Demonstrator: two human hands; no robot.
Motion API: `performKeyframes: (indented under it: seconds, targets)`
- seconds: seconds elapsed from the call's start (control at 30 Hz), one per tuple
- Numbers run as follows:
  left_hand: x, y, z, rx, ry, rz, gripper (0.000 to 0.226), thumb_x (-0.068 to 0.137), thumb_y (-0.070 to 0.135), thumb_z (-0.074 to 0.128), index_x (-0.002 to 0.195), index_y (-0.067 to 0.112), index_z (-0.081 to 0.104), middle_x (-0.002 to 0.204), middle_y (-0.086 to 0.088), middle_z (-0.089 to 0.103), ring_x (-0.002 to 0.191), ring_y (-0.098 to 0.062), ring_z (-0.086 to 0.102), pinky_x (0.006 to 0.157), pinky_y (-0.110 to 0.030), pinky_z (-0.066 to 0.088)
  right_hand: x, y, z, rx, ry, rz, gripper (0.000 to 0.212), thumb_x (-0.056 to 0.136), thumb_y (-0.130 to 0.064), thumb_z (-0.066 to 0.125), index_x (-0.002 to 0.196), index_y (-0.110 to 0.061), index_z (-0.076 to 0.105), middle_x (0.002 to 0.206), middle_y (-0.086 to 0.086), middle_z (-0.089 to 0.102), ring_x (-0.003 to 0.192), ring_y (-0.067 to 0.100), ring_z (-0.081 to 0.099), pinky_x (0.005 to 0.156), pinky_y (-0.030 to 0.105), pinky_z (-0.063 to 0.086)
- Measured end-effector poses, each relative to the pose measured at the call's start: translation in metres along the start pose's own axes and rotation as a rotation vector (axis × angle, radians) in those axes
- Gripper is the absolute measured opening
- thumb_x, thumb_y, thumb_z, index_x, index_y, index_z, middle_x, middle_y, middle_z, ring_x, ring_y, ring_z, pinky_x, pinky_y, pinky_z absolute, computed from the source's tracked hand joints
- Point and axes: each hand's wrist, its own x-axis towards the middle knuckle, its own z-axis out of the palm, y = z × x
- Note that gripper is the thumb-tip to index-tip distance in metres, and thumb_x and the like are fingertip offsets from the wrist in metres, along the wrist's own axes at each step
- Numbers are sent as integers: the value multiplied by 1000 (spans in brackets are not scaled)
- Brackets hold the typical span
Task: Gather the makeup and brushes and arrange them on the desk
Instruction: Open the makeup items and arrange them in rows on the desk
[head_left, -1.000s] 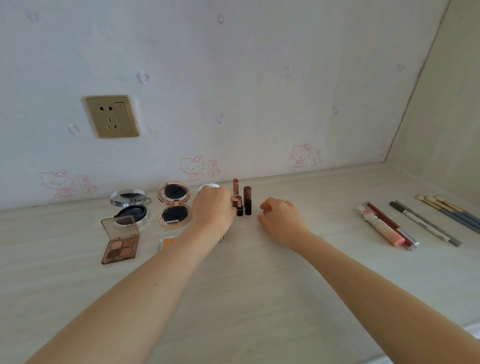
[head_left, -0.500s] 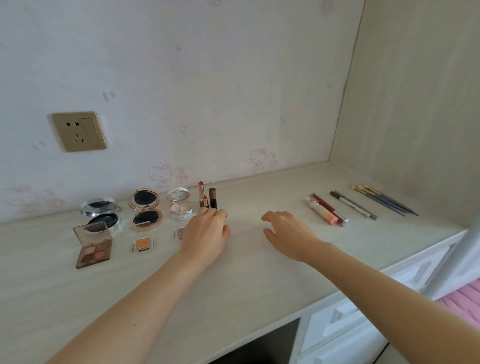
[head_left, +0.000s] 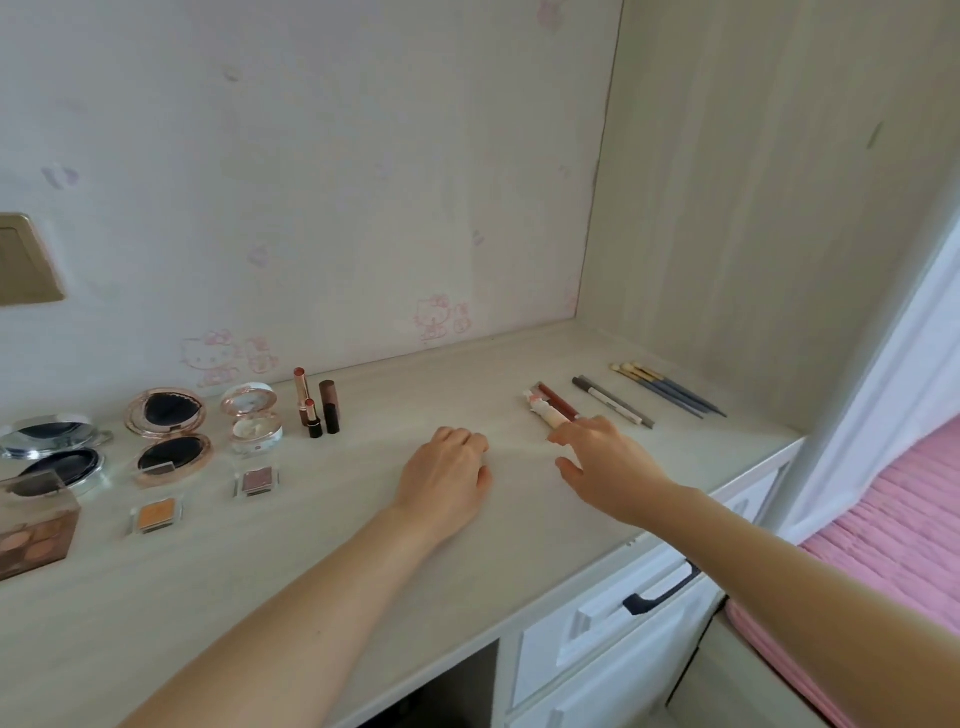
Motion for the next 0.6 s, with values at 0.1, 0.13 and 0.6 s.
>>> performKeyframes:
  seconds: [0.1,0.13,0.6]
  targets:
    - [23,10,8,-32,-51,-14,33,95,25,43,125,14,54,128,-2,55,125,-20,41,99,-35,40,12,19,2,-46,42,-18,33,98,-25,45,129,-18,50,122,3,56,112,19,47,88,26,42]
    - [31,13,10,-53,-66,-20,35,96,25,43,127,14,52,130,-2,54,126,-20,40,100,-34,39,16,24,4,-52,53,-15,33,98,-26,44,129,-18,50,122,2,56,112,19,47,88,25,41]
    - [117,18,41,-265,-189,-242,49,97,29,40,142,10,36,140,-15,46,129,-32,42,104,-38,35,50,42,19,-433,59,-216,61,100,-14,36,153,-24,6,116,6,51,107,29,45,87,32,40]
